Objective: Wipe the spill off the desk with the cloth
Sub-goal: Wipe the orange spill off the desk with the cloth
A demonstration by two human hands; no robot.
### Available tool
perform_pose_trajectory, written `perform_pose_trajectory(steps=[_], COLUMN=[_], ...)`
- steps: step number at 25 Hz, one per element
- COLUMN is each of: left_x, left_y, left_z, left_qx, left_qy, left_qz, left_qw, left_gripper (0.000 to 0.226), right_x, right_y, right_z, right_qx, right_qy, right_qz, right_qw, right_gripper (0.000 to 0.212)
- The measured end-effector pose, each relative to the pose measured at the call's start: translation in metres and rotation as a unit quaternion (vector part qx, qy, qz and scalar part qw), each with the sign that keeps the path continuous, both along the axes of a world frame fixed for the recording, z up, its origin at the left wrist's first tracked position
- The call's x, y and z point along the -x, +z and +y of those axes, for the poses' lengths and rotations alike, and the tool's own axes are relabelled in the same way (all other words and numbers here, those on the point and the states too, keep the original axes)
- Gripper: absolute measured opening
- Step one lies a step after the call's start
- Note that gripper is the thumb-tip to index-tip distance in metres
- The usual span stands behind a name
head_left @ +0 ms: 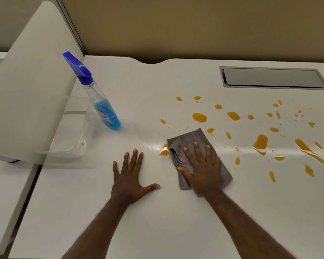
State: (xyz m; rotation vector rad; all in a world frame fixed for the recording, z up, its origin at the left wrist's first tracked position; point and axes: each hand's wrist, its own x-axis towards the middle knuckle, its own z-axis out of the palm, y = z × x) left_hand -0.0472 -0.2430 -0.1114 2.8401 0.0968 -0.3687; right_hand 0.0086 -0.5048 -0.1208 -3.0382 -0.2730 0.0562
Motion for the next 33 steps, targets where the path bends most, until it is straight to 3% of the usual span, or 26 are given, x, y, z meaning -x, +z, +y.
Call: perform_pose_trajectory(steps=[5,10,13,16,19,22,25,28,33], left_x=[0.000,0.000,0.000,0.000,-0.001,-0.001,0.000,-0.001,0.000], left_y=[0.001,0.001,0.002,0.002,0.003,0.001,0.001,0.002,0.004], left_z=[0.000,-0.001,0.000,0.000,0.000,0.000,0.001,0.001,0.001], left_qx=[-0.003,-0.006,0.001,0.009,-0.001,0.001,0.007,0.013,0.010], left_qy=[0.001,0.001,0.000,-0.002,0.000,0.001,-0.004,-0.001,0.001], left_qz=[0.004,0.005,0.006,0.012,0.012,0.014,0.015,0.021,0.032], left_qw=[1.000,1.000,1.000,1.000,1.000,1.000,1.000,1.000,0.999], left_gripper=[0.122,0.122,0.123,0.124,0.124,0.124,0.127,0.130,0.133], right_x=[-0.039,-0.005,-0.008,-0.046,-0.037,-0.003,-0.013,-0.039,-0.009], right_y=[0.010,0.003,-0.001,0.012,0.012,0.002,0.002,0.012,0.005], right_z=[0.036,0.042,0.021,0.060,0.093,0.060,0.036,0.072,0.071], right_qx=[-0.028,-0.020,-0.024,-0.052,-0.060,-0.031,-0.028,-0.041,-0.028], right_qy=[-0.090,0.053,-0.015,-0.102,0.007,0.100,0.028,-0.050,0.111], right_qz=[0.044,0.026,0.015,0.043,0.050,0.033,0.021,0.043,0.062], right_qw=[0.995,0.998,0.999,0.992,0.997,0.994,0.999,0.997,0.992], right_gripper=[0.070,0.071,0.067,0.064,0.061,0.058,0.058,0.062,0.064])
